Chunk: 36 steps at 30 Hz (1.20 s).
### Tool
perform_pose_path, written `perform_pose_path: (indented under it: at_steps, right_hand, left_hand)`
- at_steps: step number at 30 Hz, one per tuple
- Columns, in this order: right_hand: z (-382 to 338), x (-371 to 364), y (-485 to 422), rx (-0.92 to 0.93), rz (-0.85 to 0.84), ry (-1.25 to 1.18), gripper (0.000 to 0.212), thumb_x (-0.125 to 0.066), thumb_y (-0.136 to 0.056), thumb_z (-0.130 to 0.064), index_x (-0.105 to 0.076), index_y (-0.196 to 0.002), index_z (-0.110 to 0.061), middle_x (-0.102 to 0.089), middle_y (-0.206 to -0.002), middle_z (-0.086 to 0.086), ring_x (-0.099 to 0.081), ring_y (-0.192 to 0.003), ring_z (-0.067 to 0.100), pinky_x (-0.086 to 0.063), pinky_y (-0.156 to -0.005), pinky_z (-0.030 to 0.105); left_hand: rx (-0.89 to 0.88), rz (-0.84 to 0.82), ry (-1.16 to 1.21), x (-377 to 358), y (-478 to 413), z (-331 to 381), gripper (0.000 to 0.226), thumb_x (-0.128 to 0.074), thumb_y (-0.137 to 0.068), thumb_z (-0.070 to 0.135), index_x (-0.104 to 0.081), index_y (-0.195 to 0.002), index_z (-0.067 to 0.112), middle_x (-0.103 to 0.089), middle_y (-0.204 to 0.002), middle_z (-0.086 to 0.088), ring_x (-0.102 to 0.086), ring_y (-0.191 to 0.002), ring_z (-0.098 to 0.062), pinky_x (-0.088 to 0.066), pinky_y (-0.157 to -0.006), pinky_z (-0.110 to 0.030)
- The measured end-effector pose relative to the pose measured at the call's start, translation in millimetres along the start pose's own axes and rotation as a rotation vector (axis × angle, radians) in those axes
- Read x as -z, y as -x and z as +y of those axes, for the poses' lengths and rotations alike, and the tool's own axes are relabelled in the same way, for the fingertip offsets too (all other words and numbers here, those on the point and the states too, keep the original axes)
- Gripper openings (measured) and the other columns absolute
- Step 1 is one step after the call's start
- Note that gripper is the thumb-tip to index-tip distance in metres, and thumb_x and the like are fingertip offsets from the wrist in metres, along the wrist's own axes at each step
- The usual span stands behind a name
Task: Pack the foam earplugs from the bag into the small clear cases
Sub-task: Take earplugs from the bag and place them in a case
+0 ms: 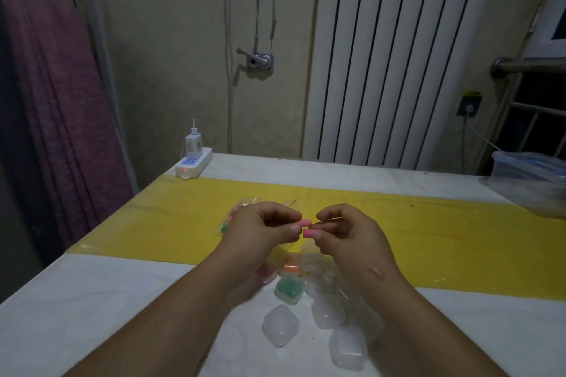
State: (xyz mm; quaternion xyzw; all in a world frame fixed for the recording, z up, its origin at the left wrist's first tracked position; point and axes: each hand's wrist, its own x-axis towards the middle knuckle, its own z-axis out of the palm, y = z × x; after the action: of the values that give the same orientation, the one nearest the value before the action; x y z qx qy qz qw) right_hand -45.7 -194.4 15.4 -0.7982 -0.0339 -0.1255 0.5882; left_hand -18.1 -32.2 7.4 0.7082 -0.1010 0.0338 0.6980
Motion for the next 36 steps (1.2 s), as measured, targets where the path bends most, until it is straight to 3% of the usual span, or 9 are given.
perform_pose_path:
  at_steps: [8, 14, 19, 21, 23, 25, 28, 32, 36]
  right_hand:
    - [-2, -2, 0, -0.003, -0.021, -0.03, 0.024, -0.077, -0.081, -0.011, -0.062, -0.096, -0.023, -0.075, -0.084, -0.002, -0.063, -0.061, -0.005, -0.047, -0.058, 0.01]
    - [0, -2, 0, -0.002, -0.038, -0.016, 0.025, -0.076, -0.082, -0.012, -0.064, -0.097, -0.027, -0.075, -0.083, 0.0, -0.066, -0.068, 0.003, -0.056, -0.071, 0.028]
    - [1, 0, -1, 0.041, -0.001, -0.06, 0.01, -0.072, -0.083, -0.006, -0.072, -0.083, -0.016, -0.075, -0.075, 0.001, -0.068, -0.067, 0.013, -0.06, -0.069, 0.033]
    - [3, 3, -4, 0.054, 0.039, -0.049, 0.01, -0.071, -0.084, -0.004, -0.072, -0.081, -0.013, -0.075, -0.074, 0.001, -0.067, -0.066, 0.012, -0.06, -0.069, 0.034]
    - [5, 5, -7, 0.054, 0.072, -0.057, 0.009, -0.071, -0.085, -0.004, -0.072, -0.081, -0.012, -0.075, -0.074, 0.0, -0.067, -0.066, 0.012, -0.059, -0.069, 0.033]
    - [7, 7, -9, 0.051, 0.096, -0.069, 0.008, -0.071, -0.085, -0.004, -0.071, -0.083, -0.012, -0.075, -0.074, -0.001, -0.07, -0.069, 0.014, -0.06, -0.069, 0.033]
    - [9, 7, -9, 0.049, 0.114, -0.069, 0.006, -0.072, -0.085, -0.007, -0.071, -0.083, -0.013, -0.075, -0.074, 0.0, -0.07, -0.072, 0.017, -0.059, -0.069, 0.033]
    - [10, 6, -10, 0.038, 0.121, -0.081, 0.005, -0.074, -0.084, -0.009, -0.071, -0.083, -0.013, -0.075, -0.074, 0.0, -0.07, -0.069, 0.016, -0.059, -0.068, 0.034]
    - [9, 7, -9, 0.037, 0.126, -0.083, 0.005, -0.073, -0.084, -0.009, -0.07, -0.083, -0.013, -0.075, -0.074, 0.0, -0.071, -0.074, 0.02, -0.059, -0.068, 0.034]
  left_hand:
    - [-0.032, 0.022, 0.018, -2, -1, -1, 0.013, -0.07, -0.082, -0.005, -0.072, -0.089, 0.005, -0.074, -0.085, -0.014, -0.071, -0.083, -0.028, -0.06, -0.078, -0.036]
    - [-0.031, 0.006, 0.008, -5, -2, -2, 0.008, -0.072, -0.082, -0.002, -0.071, -0.088, 0.004, -0.074, -0.079, -0.008, -0.072, -0.08, -0.024, -0.059, -0.077, -0.034]
    - [-0.002, 0.029, 0.034, -11, 10, 8, 0.006, -0.07, -0.085, 0.001, -0.069, -0.089, 0.005, -0.072, -0.079, -0.011, -0.066, -0.071, -0.016, -0.045, -0.043, -0.015]
    - [-0.032, 0.042, -0.062, -13, 9, 6, 0.008, -0.067, -0.087, 0.0, -0.069, -0.086, 0.007, -0.068, -0.076, -0.007, -0.062, -0.068, -0.013, -0.042, -0.04, -0.013]
    - [-0.091, 0.01, -0.213, -13, 8, 1, 0.011, -0.068, -0.087, 0.004, -0.069, -0.083, 0.014, -0.064, -0.073, 0.005, -0.058, -0.063, -0.006, -0.051, -0.047, -0.023]
    - [-0.189, -0.057, -0.562, -11, 5, -4, 0.005, -0.071, -0.085, 0.022, -0.07, -0.084, 0.027, -0.065, -0.08, 0.015, -0.057, -0.07, -0.003, -0.053, -0.068, -0.033]
    - [-0.218, -0.181, -0.918, -12, 7, -3, 0.023, -0.068, -0.082, 0.049, -0.07, -0.102, 0.037, -0.061, -0.1, 0.018, -0.054, -0.093, -0.001, -0.048, -0.084, -0.031]
    - [-0.253, -0.258, -1.09, -15, 9, -2, 0.045, -0.066, -0.08, 0.058, -0.066, -0.12, 0.036, -0.055, -0.113, 0.014, -0.05, -0.106, -0.008, -0.046, -0.09, -0.032]
    - [-0.277, -0.274, -1.05, -13, 8, -3, 0.035, -0.065, -0.085, 0.051, -0.068, -0.115, 0.034, -0.056, -0.109, 0.014, -0.05, -0.102, -0.006, -0.045, -0.088, -0.03]
